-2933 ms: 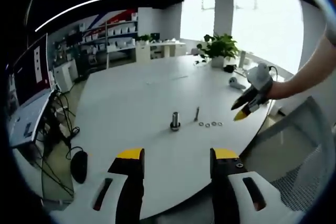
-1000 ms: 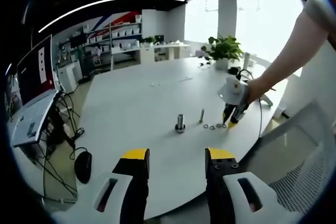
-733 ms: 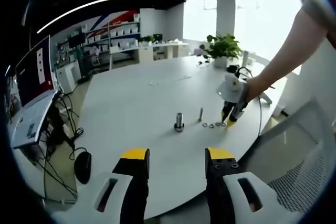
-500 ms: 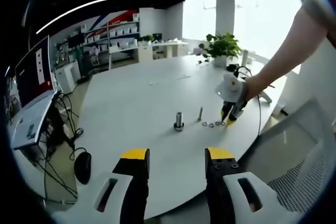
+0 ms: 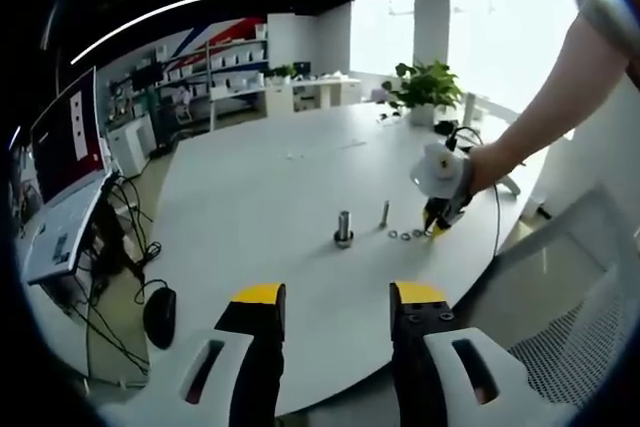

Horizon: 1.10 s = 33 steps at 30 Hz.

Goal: Place the washer onto the threaded stud by aligning its center hole with the stud, sliding it down to the base, and recovering from edge contact or off-axis alignment until the washer reaches the visible bottom stop.

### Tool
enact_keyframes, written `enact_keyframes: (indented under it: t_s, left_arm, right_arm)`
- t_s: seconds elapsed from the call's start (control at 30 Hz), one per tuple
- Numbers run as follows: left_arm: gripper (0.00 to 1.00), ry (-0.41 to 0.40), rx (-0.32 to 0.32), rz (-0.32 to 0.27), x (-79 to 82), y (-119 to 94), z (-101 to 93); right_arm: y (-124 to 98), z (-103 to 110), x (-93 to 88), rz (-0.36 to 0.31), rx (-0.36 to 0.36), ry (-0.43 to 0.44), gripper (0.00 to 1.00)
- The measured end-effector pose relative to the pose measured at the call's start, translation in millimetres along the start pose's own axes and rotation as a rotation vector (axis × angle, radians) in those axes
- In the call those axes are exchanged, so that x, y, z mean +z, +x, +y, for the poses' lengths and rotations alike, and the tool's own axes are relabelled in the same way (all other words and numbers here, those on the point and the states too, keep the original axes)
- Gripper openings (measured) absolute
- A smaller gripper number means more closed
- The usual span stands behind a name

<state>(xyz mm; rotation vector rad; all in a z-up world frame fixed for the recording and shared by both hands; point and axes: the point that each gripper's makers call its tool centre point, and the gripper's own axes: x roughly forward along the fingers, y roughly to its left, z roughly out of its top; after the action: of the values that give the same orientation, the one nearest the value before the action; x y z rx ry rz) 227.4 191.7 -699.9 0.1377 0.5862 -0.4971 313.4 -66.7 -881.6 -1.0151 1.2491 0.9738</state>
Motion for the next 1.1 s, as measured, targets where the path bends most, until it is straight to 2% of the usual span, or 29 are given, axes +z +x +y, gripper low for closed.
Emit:
enact_keyframes:
  t_s: [0.13, 0.2, 0.3, 0.43, 0.53, 0.6, 0.77, 0.97, 1.1]
  left_arm:
    - [0.39, 0.003, 0.004, 0.004, -0.7, 0, 0.4]
    - [0.39, 0.001, 0.008, 0.002, -0.3, -1, 1.4]
    - [0.39, -0.002, 0.011, 0.003, -0.5, -1, 2.0]
    - [0.39, 0.002, 0.012, 0.003, -0.3, 0, 2.2]
    - [0.38, -0.002, 0.008, 0.005, -0.6, 0, 1.9]
    - [0.38, -0.003, 0.006, 0.0, 0.3, 0, 1.6]
    - [0.38, -0.002, 0.008, 0.007, -1.5, -1, 1.5]
    - [0.38, -0.002, 0.011, 0.006, -1.6, -1, 1.8]
    - [0.38, 0.005, 0.008, 0.011, -2.1, -1, 1.1]
  right_arm:
    - [0, 0, 0.8, 0.026, -0.012, 0.001, 0.15]
    - [1, -1, -0.6, 0.036, -0.014, 0.037, 0.15]
    - [1, -4, -0.5, 0.002, 0.017, 0.095, 0.15]
    - [0, -4, -1.9, -0.034, 0.024, 0.095, 0.15]
    - [1, -5, 1.0, -0.102, 0.033, 0.221, 0.14]
    - [0, -7, 1.2, -0.145, 0.034, 0.258, 0.13]
    - [-2, -2, 0.6, -0.231, -0.037, 0.224, 0.13]
    - [-3, -3, 1.5, -0.218, -0.034, 0.235, 0.13]
    - [-5, 4, -4.3, -0.199, -0.022, 0.239, 0.13]
